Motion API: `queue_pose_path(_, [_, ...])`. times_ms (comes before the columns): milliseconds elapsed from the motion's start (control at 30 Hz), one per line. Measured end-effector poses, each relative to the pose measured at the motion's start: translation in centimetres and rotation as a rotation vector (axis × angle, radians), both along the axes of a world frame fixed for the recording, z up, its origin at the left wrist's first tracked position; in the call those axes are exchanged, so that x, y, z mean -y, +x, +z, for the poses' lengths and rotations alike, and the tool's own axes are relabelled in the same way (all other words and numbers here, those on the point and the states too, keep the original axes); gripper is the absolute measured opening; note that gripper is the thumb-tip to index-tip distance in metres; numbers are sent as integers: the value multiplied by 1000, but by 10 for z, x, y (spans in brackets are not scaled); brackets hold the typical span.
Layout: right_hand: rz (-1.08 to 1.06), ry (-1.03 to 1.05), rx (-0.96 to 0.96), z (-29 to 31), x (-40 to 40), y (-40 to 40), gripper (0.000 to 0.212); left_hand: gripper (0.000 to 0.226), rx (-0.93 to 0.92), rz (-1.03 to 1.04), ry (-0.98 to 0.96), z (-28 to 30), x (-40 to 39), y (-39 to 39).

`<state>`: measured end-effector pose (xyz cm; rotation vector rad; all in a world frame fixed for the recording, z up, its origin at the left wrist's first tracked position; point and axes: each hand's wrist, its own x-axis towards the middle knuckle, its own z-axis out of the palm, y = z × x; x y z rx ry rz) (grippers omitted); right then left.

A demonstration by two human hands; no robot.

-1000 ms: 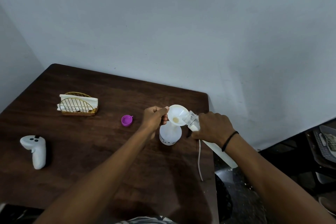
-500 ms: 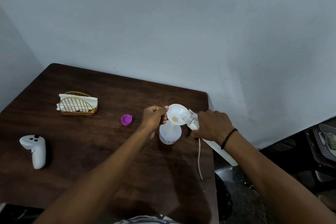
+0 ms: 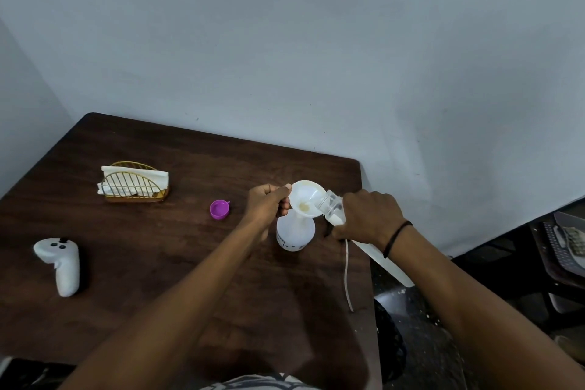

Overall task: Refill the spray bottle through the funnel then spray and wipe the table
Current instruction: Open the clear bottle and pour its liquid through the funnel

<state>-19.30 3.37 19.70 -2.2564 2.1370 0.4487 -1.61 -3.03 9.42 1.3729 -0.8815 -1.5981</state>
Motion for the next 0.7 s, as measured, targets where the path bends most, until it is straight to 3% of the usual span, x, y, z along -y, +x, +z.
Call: queue_pose_path(700, [-2, 32, -28, 4, -1, 1, 49, 21, -12, 5, 14, 1, -1, 0])
